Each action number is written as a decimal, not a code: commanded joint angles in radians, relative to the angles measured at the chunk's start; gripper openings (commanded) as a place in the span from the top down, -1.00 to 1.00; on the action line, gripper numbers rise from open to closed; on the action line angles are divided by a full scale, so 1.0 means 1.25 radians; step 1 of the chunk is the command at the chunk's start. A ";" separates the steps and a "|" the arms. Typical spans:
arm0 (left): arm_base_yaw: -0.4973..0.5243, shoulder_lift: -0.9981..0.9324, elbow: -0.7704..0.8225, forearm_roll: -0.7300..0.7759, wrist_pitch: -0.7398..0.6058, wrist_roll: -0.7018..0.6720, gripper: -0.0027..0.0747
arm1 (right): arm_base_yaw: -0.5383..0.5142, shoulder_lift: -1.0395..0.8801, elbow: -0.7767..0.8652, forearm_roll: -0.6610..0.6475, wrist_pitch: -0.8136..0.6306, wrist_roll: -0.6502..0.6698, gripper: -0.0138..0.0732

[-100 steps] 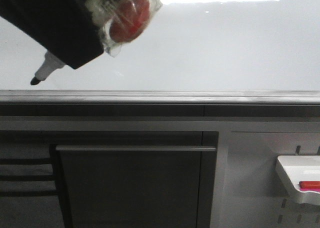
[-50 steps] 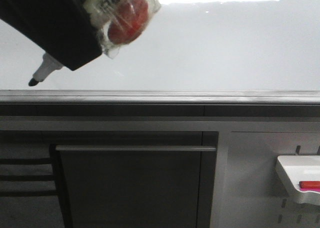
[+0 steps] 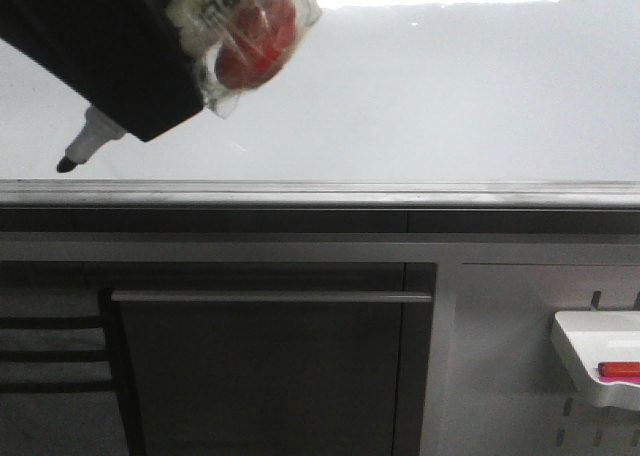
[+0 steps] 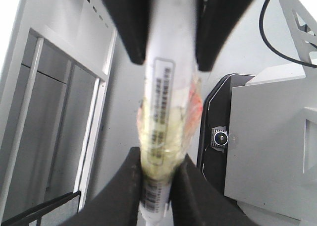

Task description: Write number 0 on whiteboard

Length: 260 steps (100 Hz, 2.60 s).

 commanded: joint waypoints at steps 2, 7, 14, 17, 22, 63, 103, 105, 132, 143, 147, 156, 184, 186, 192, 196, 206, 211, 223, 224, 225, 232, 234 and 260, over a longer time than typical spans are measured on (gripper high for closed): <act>-0.006 -0.015 -0.029 -0.014 -0.028 -0.003 0.98 | 0.002 -0.017 -0.028 0.010 -0.013 -0.008 0.67; -0.006 -0.015 -0.029 -0.014 -0.028 -0.003 0.98 | 0.002 -0.017 -0.028 0.010 -0.013 -0.008 0.67; -0.006 -0.015 -0.029 -0.014 -0.028 -0.003 0.98 | 0.002 -0.017 -0.028 0.010 -0.013 -0.008 0.67; -0.006 -0.015 -0.029 -0.014 -0.028 -0.003 0.98 | 0.002 -0.017 -0.028 0.010 -0.013 -0.008 0.67; -0.006 -0.015 -0.029 -0.014 -0.025 -0.003 0.98 | 0.002 -0.017 -0.028 0.010 -0.012 -0.008 0.67; -0.003 -0.020 -0.029 -0.014 -0.046 -0.018 -0.19 | -0.002 -0.020 -0.028 0.010 -0.003 -0.004 0.67; 0.089 -0.204 -0.027 0.000 -0.119 -0.078 -0.21 | -0.164 -0.139 0.008 0.079 -0.004 0.010 0.67; 0.104 -0.215 -0.026 0.000 -0.119 -0.086 -0.21 | -0.176 -0.151 0.021 0.081 -0.013 0.010 0.67; 0.305 -0.373 0.110 0.003 -0.242 -0.228 -0.21 | -0.377 -0.269 0.242 0.192 -0.270 0.087 0.67; 0.360 -0.423 0.206 0.001 -0.326 -0.294 -0.21 | -0.432 -0.275 0.325 0.289 -0.386 0.089 0.67; 0.373 -0.433 0.237 -0.004 -0.349 -0.310 -0.21 | -0.443 -0.273 0.354 0.326 -0.430 0.089 0.67; 0.390 -0.439 0.277 -0.031 -0.371 -0.321 -0.21 | -0.449 -0.265 0.410 0.412 -0.524 0.089 0.67; 0.392 -0.435 0.303 -0.055 -0.389 -0.321 -0.21 | -0.447 -0.158 0.402 0.500 -0.571 0.089 0.67; 0.392 -0.435 0.303 -0.055 -0.389 -0.321 -0.21 | -0.447 -0.148 0.394 0.499 -0.568 0.089 0.67; 0.392 -0.435 0.303 -0.055 -0.389 -0.321 -0.21 | -0.447 -0.119 0.369 0.482 -0.556 0.089 0.67; 0.392 -0.435 0.303 -0.055 -0.389 -0.321 -0.21 | -0.447 -0.101 0.348 0.473 -0.548 0.089 0.67; 0.392 -0.435 0.303 -0.055 -0.392 -0.321 -0.21 | -0.447 -0.060 0.296 0.456 -0.527 0.089 0.67; 0.392 -0.435 0.303 -0.055 -0.395 -0.321 -0.21 | -0.447 -0.036 0.263 0.437 -0.512 0.089 0.67; 0.392 -0.435 0.303 -0.055 -0.403 -0.321 -0.21 | -0.447 0.022 0.198 0.404 -0.483 0.089 0.67; 0.392 -0.435 0.303 -0.055 -0.403 -0.321 -0.21 | -0.447 0.029 0.194 0.403 -0.481 0.089 0.67; 0.392 -0.435 0.303 -0.055 -0.403 -0.321 -0.21 | -0.447 0.033 0.187 0.400 -0.479 0.089 0.67; 0.392 -0.435 0.303 -0.055 -0.403 -0.321 -0.21 | -0.447 0.067 0.155 0.399 -0.473 0.089 0.67; 0.392 -0.435 0.303 -0.055 -0.403 -0.321 -0.21 | -0.447 0.079 0.148 0.398 -0.466 0.089 0.67; 0.392 -0.435 0.303 -0.055 -0.403 -0.321 -0.21 | -0.447 0.158 0.108 0.334 -0.329 0.104 0.67</act>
